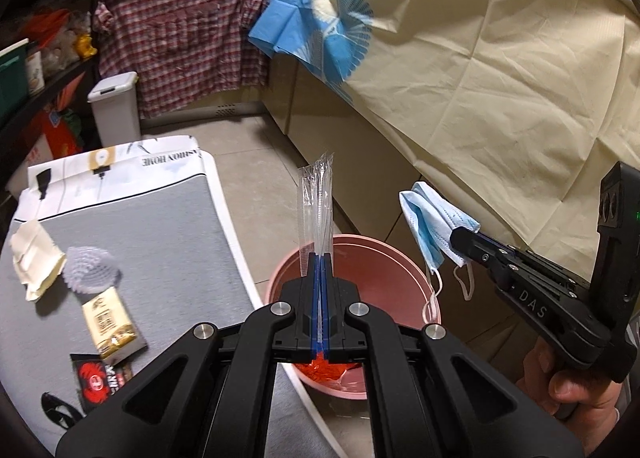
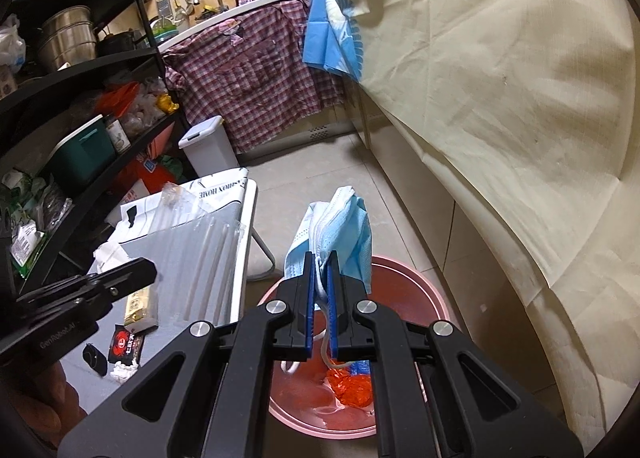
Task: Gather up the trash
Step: 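Carry the plastic wrap and blue mask over the pink bin with both tools, then open both tools to drop the plastic wrap and blue mask into the pink bin, then move both tools back over the table toward the yellow tissue pack, then grasp the yellow tissue pack with the right tool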
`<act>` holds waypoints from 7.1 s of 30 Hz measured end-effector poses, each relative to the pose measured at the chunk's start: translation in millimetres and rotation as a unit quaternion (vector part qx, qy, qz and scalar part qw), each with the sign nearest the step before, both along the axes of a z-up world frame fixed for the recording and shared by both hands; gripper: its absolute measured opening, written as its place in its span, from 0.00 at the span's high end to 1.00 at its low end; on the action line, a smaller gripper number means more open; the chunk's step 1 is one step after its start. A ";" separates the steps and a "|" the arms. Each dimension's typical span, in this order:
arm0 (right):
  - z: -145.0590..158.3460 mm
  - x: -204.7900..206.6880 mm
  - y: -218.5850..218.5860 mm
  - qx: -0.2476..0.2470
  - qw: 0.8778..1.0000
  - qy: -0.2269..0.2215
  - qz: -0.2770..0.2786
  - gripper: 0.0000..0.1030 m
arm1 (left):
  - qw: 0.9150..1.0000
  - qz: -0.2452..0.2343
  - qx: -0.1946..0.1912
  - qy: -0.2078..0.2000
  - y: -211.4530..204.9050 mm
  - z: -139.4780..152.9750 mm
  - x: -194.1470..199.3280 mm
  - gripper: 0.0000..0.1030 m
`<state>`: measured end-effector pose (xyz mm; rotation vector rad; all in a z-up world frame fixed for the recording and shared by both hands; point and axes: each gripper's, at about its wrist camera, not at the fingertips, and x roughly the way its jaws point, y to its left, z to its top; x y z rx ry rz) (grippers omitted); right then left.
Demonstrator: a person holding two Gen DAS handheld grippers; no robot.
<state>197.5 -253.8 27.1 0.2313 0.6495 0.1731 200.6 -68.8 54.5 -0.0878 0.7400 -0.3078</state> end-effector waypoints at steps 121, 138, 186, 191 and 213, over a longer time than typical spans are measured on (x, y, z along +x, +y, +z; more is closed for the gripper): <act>-11.7 7.1 78.7 -0.075 0.993 0.014 0.095 0.47 | 0.993 0.111 -0.016 -0.036 253.3 22.7 -104.3 0.87; -7.3 -17.6 180.5 -0.059 0.982 -0.047 0.172 0.66 | 0.990 0.139 0.012 0.026 280.1 -41.6 -108.5 0.87; -101.5 27.9 303.1 -0.110 0.959 0.072 0.251 0.47 | 0.984 0.122 0.033 0.123 289.0 -108.6 -85.6 0.93; -94.4 24.7 295.9 -0.106 0.961 0.062 0.247 0.48 | 0.985 0.122 0.038 0.112 287.1 -101.3 -84.5 0.95; -29.3 -25.0 238.7 -0.077 0.972 -0.009 0.220 0.48 | 0.989 0.140 0.031 0.039 266.9 -47.4 -99.0 0.96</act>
